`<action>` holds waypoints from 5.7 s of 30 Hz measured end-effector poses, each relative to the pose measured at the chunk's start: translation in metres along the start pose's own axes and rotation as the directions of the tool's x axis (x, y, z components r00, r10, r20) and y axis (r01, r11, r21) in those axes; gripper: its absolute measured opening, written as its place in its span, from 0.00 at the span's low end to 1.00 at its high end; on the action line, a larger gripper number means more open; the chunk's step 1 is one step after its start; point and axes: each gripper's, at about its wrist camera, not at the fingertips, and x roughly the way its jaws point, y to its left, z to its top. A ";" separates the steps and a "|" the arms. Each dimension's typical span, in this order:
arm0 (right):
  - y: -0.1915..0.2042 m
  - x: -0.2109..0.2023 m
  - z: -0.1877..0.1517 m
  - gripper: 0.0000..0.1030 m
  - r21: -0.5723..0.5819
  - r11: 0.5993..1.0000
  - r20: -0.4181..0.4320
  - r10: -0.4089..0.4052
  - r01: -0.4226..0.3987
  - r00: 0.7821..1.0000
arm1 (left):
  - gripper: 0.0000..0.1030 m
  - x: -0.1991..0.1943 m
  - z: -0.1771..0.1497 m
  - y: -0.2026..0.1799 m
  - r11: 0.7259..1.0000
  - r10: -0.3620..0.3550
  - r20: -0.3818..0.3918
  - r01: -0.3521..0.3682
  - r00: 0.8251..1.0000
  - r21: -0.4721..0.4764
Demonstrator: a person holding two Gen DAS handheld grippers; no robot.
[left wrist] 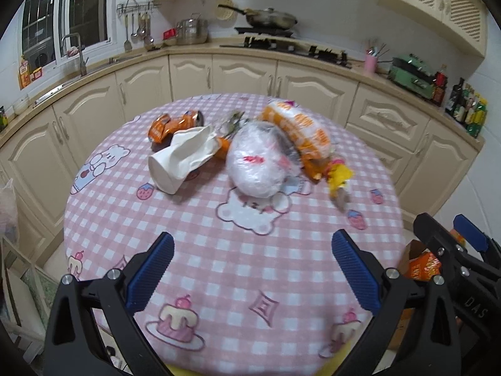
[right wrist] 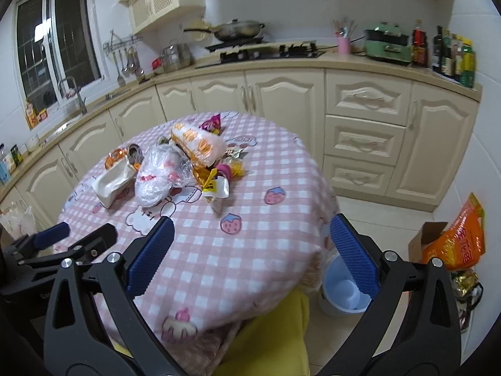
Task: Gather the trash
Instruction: 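Grasp the yellow-pink bottle with the right gripper while the left gripper approaches the white plastic bag, then grasp the white plastic bag with the left gripper while the right gripper holds the bottle, then carry both items over the blue bin and open both grippers to drop them, then move both grippers back over the table toward the paper cup and bread bag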
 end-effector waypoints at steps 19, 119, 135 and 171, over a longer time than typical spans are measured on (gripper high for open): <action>0.027 0.150 0.032 0.91 -0.026 0.998 -0.243 -0.059 0.055 0.968 | 0.96 0.086 0.045 0.032 0.998 -0.042 -0.178 0.032 0.983 -0.057; -0.310 0.036 -0.089 0.25 0.516 0.727 -0.328 -0.319 0.452 0.889 | 0.58 0.178 -0.043 -0.375 0.812 -0.108 -0.546 0.390 0.831 0.433; -0.302 0.085 -0.052 0.70 0.513 0.784 -0.302 -0.216 0.350 0.928 | 0.63 0.183 -0.016 -0.333 0.864 -0.103 -0.477 0.316 0.873 0.391; -0.253 -0.008 -0.049 0.70 0.509 0.781 -0.200 -0.303 0.363 0.932 | 0.66 0.093 -0.017 -0.300 0.839 -0.201 -0.366 0.353 0.909 0.415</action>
